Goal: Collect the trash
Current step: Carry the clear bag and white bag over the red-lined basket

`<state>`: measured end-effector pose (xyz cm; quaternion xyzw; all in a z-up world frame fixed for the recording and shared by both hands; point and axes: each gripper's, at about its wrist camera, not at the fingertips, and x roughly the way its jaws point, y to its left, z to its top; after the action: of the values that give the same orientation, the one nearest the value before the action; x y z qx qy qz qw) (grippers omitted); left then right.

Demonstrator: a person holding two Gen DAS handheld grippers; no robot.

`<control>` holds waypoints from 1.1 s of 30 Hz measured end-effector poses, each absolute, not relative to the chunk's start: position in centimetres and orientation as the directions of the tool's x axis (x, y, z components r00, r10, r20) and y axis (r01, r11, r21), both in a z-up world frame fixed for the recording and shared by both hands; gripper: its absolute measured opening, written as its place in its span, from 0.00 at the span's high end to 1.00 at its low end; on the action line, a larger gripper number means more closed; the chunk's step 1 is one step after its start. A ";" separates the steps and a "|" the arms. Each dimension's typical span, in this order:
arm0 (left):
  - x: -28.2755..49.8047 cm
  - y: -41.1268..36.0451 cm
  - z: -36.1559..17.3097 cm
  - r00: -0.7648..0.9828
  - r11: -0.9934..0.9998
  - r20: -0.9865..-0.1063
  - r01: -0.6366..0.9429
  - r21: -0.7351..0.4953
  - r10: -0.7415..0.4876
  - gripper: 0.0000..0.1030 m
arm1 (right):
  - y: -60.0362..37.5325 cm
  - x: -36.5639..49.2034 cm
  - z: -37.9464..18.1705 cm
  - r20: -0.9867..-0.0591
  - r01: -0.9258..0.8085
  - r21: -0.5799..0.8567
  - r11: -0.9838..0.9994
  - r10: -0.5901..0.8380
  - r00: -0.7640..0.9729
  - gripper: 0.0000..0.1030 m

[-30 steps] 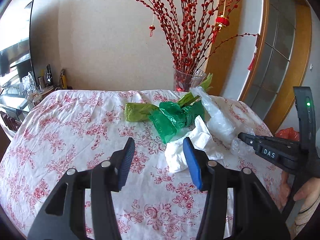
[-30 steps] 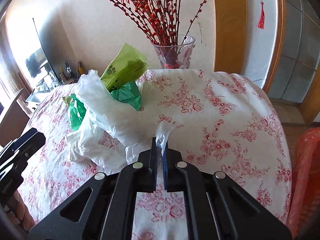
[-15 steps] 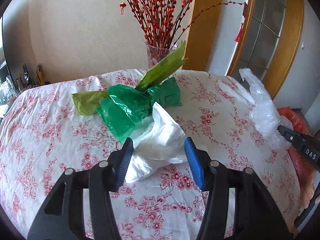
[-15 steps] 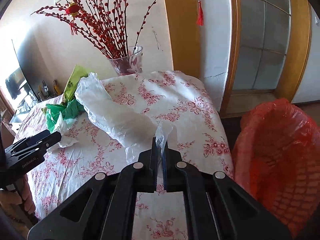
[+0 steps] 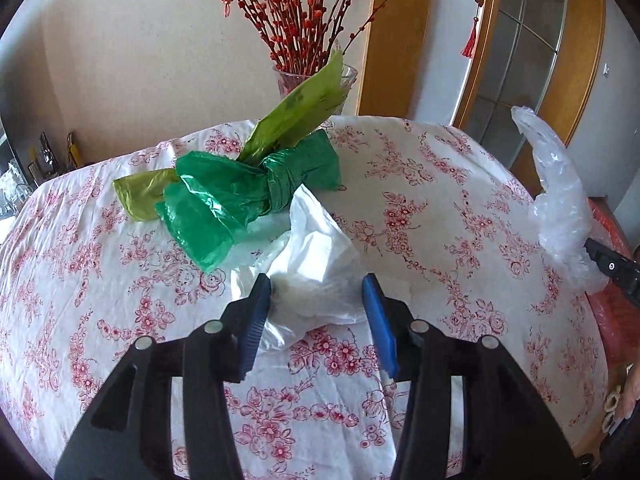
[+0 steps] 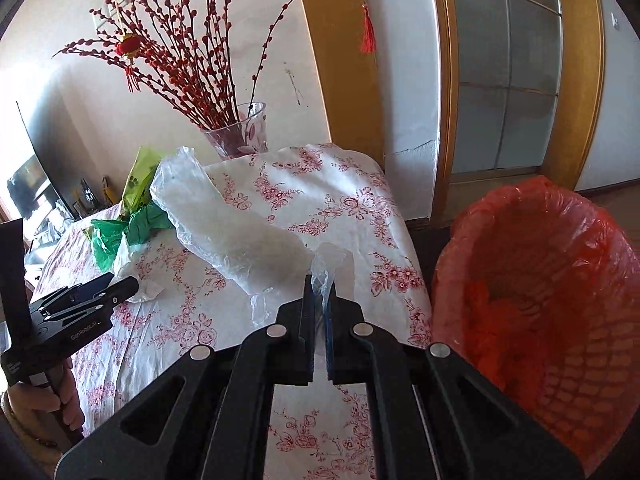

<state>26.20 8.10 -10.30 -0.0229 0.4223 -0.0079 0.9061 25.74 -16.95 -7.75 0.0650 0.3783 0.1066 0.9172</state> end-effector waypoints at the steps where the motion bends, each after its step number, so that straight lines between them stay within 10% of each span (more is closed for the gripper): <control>1: 26.3 7.9 -10.4 0.640 0.999 -0.768 -0.006 -0.043 -0.029 0.56 | -17.1 25.6 -7.7 -0.679 -0.144 0.201 0.969 0.243 0.693 0.96; 7: 26.4 7.1 -10.3 0.642 0.999 -0.766 0.011 -0.044 -0.041 0.83 | -18.3 24.9 -7.3 -0.671 -0.121 0.211 0.970 0.234 0.703 0.96; 33: 23.5 -5.6 -3.1 0.690 0.941 -0.644 0.294 -0.167 -0.330 0.83 | -28.9 18.1 -3.5 -0.599 0.172 0.185 0.968 -0.027 0.801 0.96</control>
<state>23.45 -5.60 -3.11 -0.0253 0.3551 -0.1699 0.9189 18.07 -28.89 -3.48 0.1158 0.3113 -0.0528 0.9418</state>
